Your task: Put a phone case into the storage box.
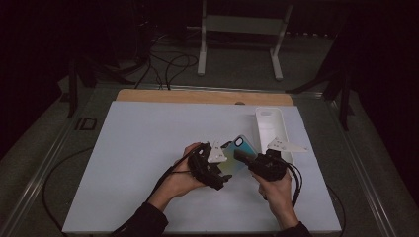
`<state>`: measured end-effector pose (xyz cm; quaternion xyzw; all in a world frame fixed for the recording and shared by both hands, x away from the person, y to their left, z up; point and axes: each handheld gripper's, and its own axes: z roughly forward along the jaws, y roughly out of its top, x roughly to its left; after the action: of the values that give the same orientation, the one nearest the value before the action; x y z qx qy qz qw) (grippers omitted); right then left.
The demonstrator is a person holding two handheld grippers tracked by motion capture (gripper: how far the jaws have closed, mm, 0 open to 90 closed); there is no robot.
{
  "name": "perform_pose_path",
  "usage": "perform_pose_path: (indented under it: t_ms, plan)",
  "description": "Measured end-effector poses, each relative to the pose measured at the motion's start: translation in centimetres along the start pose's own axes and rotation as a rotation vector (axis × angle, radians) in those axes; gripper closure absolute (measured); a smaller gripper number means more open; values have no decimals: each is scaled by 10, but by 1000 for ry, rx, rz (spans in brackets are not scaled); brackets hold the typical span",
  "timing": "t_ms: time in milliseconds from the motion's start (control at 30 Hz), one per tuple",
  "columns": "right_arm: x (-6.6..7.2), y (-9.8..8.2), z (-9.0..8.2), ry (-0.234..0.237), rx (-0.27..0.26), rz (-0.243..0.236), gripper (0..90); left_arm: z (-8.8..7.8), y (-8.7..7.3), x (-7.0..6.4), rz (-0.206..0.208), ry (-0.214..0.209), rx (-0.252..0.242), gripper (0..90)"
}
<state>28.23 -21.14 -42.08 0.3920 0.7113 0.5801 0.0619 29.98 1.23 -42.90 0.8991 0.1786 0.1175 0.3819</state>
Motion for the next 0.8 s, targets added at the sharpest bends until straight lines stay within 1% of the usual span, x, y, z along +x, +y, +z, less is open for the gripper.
perform_pose_path:
  t_ms: [100,133,167,200,233,267,333,400,533,600,667,700,733,800]
  plan:
    - [0,0,-1,1,-1,-6,870,0,0,0,0,0,0,117]
    - [0,0,-1,1,-1,-6,870,-3,-3,4,-26,-52,-14,117]
    - [0,1,-4,40,2,-37,869,-3,-4,5,-34,-76,-17,103]
    - [0,1,-4,40,2,-37,869,-3,-4,5,-34,-76,-17,92]
    - [1,0,-4,56,3,-45,869,-4,-6,6,-38,-106,-22,92]
    - [1,-1,-6,82,7,-49,869,-4,-7,6,-47,-128,-28,75]
    - [0,-2,-7,127,11,-60,868,-4,-9,7,-49,-155,-31,46]
    - [1,-2,-8,157,13,-79,868,-4,-10,6,-52,-181,-36,38]
    - [4,-1,-9,203,12,-92,868,-4,-10,5,-48,-220,-45,40]
    - [4,0,-9,226,8,-93,868,-4,-11,6,-54,-238,-55,85]
    - [5,1,-8,244,11,-91,868,-5,-12,7,-59,-269,-72,169]
    - [5,1,-8,252,12,-93,868,-5,-12,7,-59,-269,-72,190]
    - [6,1,-8,253,15,-99,868,-6,-13,8,-64,-289,-85,239]
    - [6,0,-8,255,20,-104,868,-8,-14,9,-63,-308,-100,326]
